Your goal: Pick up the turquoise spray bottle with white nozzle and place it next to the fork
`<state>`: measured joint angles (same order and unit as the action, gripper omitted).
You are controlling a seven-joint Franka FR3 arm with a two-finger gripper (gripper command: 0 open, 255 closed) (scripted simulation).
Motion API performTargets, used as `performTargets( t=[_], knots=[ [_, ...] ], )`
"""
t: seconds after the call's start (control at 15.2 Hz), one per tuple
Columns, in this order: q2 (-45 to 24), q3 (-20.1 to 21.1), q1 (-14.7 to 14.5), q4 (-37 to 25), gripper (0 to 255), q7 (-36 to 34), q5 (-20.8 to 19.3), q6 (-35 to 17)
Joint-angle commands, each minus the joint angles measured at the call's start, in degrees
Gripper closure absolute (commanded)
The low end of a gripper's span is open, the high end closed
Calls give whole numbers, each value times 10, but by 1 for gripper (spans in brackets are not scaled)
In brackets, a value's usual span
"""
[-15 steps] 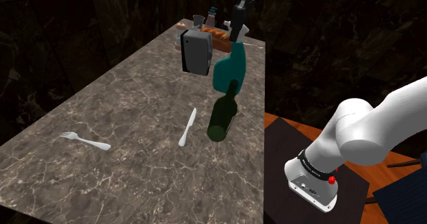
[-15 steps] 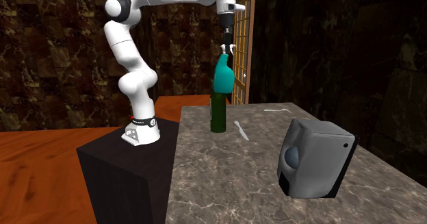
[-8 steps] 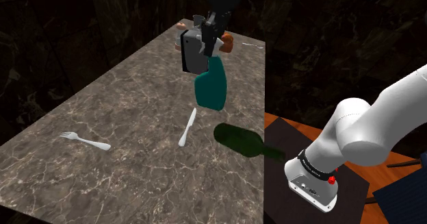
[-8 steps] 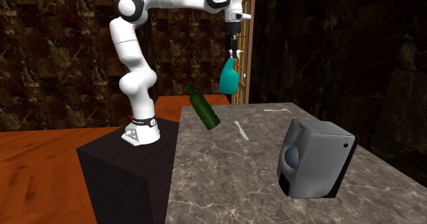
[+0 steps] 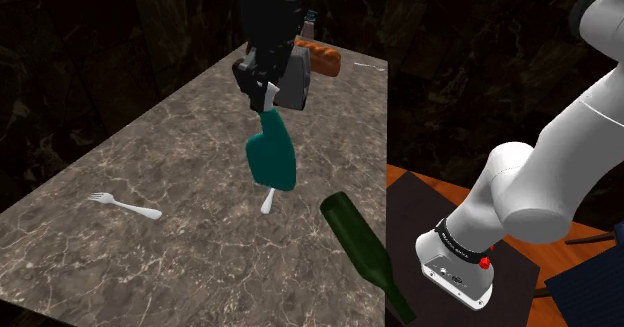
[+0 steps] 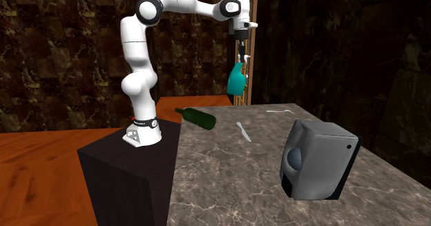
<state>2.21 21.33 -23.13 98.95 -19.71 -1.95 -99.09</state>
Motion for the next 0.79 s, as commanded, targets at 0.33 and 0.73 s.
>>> performTargets(
  t=[0.33,0.73],
  knots=[
    [-137,39,-53,-120,255,-96,-60,-1],
    [-275,46,-126,-271,255,-160,-121,29]
  ],
)
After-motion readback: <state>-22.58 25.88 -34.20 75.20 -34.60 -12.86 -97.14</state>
